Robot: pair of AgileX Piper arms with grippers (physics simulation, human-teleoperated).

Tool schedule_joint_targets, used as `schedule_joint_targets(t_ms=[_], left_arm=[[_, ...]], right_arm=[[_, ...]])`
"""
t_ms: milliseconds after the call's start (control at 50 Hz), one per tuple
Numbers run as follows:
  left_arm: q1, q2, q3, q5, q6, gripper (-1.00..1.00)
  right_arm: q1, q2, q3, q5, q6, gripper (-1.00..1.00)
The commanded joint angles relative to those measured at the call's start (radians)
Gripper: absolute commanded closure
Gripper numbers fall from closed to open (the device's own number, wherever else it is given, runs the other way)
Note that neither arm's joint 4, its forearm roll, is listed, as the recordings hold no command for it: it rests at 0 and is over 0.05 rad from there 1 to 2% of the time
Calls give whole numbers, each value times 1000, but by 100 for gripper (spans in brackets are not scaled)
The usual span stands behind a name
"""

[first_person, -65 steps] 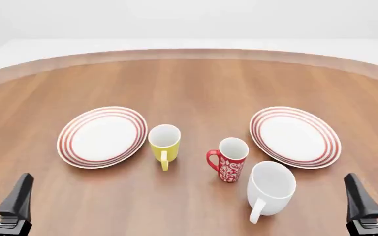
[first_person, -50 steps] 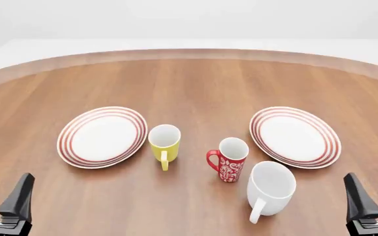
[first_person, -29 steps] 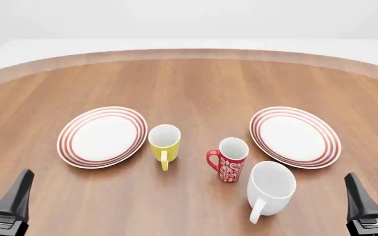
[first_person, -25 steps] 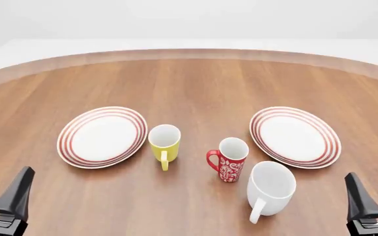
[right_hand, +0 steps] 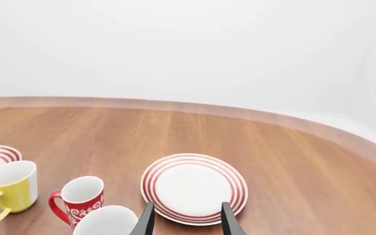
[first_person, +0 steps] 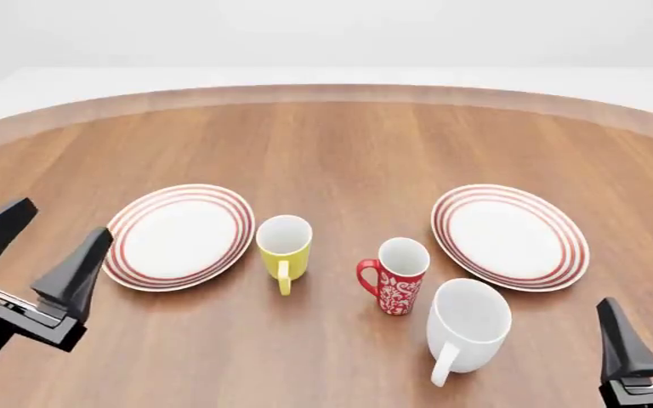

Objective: Put the red mug on the left plate.

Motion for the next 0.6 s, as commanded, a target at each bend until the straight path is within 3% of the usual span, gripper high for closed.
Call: schedule_joint_targets(t_ms=[20,140,320,440,600], left_arm=[[-121,240,-66,-134,96,-100],[-178,368,-115,-161,148,-100],[-252,525,-238,-118,160,-100],[-267,584,-297,-102,185,-100],[-359,651,-383,-48,237,-100]], right_arm=[[2,0,0,-1,-11,-100],[2,0,1,-2,-16,-100],[4,0,1,-1,-22,-100],[5,0,1,-1,-24,-100],[8,0,1,2,-26,-100]])
